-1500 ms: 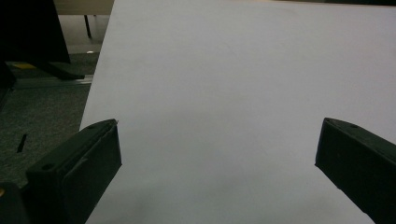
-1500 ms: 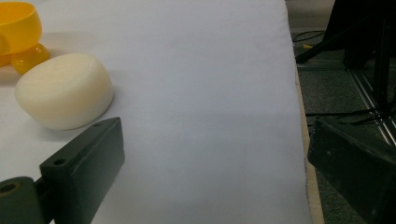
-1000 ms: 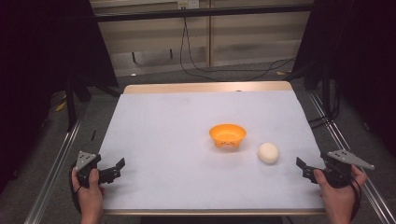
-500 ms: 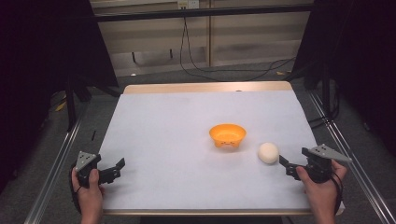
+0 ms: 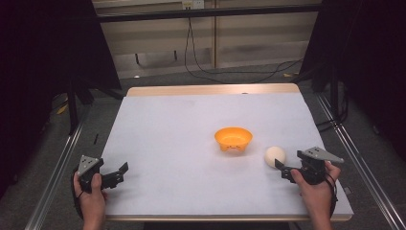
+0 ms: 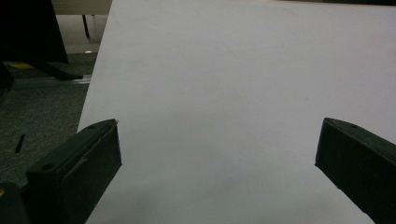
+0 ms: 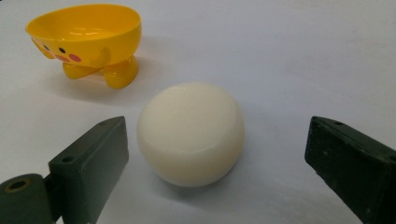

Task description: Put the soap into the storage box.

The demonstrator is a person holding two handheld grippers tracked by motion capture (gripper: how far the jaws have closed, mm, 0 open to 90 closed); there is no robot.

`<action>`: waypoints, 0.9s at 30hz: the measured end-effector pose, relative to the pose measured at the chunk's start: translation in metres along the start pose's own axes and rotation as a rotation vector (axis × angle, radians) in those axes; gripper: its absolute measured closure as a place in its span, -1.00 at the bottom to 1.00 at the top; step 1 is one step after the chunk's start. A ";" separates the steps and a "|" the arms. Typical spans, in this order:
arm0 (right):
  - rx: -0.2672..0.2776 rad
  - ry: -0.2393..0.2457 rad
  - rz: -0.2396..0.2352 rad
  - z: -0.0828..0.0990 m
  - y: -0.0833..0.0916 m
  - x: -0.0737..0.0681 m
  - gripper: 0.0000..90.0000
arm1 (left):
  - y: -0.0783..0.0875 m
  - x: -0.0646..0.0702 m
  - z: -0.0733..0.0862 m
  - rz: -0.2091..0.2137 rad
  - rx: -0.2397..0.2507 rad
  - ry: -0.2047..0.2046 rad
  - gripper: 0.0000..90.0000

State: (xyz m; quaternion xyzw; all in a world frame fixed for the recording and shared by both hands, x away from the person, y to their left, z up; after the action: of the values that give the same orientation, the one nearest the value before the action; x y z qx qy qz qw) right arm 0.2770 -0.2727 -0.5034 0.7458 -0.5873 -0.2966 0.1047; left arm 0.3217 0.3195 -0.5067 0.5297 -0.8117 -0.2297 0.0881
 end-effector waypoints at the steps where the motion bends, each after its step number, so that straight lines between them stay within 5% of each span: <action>1: 0.002 -0.002 -0.001 0.000 -0.001 0.000 -0.87 | 0.000 0.000 0.000 0.000 0.000 0.000 -1.00; 27: -0.038 -0.004 0.024 -0.001 -0.027 -0.010 -0.69 | 0.000 0.000 0.000 -0.002 -0.003 -0.004 -1.00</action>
State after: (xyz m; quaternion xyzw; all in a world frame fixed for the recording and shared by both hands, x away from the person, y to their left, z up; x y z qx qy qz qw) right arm 0.2982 -0.2555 -0.5125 0.7359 -0.5906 -0.3080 0.1211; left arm 0.3218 0.3195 -0.5068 0.5298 -0.8112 -0.2319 0.0870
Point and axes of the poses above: each handheld gripper's, and its own axes: y roughly backward along the jaws, z roughly out of its underside, x roughly to its right, the point moved 5 cm from there along -y, roughly forward along the jaws, and after that the axes turned 14 degrees about -y, right-handed, at the moved point
